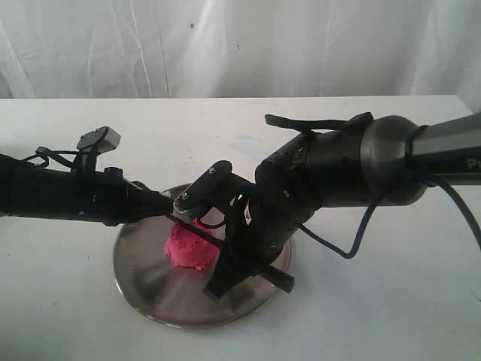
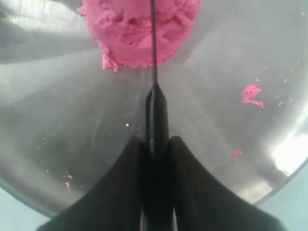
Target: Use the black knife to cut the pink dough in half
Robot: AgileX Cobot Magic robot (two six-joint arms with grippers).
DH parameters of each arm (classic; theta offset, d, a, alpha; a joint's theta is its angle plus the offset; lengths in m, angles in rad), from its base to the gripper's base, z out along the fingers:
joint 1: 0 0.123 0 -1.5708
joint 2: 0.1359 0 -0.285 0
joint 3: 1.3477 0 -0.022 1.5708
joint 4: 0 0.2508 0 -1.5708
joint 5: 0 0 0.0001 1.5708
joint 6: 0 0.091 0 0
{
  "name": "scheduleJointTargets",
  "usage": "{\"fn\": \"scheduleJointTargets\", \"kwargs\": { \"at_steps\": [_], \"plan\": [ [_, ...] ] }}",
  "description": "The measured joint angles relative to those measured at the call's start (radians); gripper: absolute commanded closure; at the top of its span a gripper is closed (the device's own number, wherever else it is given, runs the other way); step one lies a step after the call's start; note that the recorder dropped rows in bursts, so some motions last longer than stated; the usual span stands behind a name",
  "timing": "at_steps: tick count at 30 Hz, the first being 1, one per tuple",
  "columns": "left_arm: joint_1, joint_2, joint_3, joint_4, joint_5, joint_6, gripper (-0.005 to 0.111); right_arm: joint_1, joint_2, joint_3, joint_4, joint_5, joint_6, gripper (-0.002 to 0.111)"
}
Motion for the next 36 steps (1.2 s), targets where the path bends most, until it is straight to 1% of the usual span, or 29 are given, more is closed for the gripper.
{"fn": "scheduleJointTargets", "kwargs": {
  "at_steps": [8,11,15,18,26,36],
  "plan": [
    [0.000,0.073,-0.055,0.000,0.018,0.023,0.107,0.000,0.000,0.000,0.000,0.002,0.007,0.106],
    [0.000,0.074,-0.056,0.000,0.018,0.023,0.107,0.000,0.000,0.000,0.000,0.002,0.008,0.106],
    [0.000,0.006,-0.058,0.000,-0.021,0.023,0.107,0.000,0.000,0.000,-0.003,0.013,0.000,0.106],
    [0.000,-0.018,-0.066,0.000,-0.025,0.025,0.107,0.000,0.000,0.000,-0.003,0.016,0.000,0.106],
    [-0.020,0.084,-0.073,-0.002,-0.038,0.050,0.107,0.000,0.000,0.000,-0.003,0.018,0.000,0.106],
    [-0.020,0.115,-0.083,-0.002,-0.023,0.064,0.107,0.000,0.031,-0.002,0.000,0.018,0.000,0.106]
  ]
}}
